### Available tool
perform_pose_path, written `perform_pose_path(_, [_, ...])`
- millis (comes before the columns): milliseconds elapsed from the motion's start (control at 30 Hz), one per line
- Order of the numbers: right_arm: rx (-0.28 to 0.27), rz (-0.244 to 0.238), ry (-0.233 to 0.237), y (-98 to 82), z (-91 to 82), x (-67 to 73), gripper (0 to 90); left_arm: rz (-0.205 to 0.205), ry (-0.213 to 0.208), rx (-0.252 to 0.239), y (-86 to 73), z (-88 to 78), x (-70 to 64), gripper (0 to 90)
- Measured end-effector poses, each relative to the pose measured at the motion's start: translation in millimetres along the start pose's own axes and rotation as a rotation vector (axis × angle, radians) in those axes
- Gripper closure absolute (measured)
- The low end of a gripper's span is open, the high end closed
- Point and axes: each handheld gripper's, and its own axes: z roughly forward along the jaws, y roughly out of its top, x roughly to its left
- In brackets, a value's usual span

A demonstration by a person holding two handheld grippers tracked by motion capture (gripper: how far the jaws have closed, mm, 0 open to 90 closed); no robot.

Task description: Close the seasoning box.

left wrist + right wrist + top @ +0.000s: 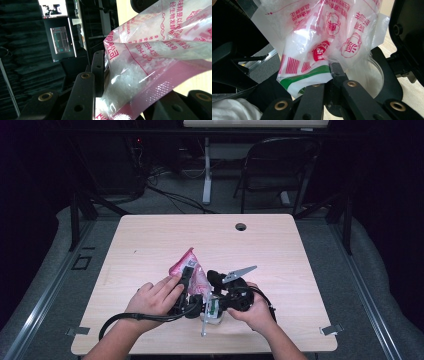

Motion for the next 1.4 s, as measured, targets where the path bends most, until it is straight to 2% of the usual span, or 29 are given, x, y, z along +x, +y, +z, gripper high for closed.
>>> perform_pose_path(1400, [-0.002, -0.004, 0.003, 0.7, 1.0, 0.8, 90.0, -0.006, 0.001, -0.004, -0.2, 0.2, 1.0, 73.1])
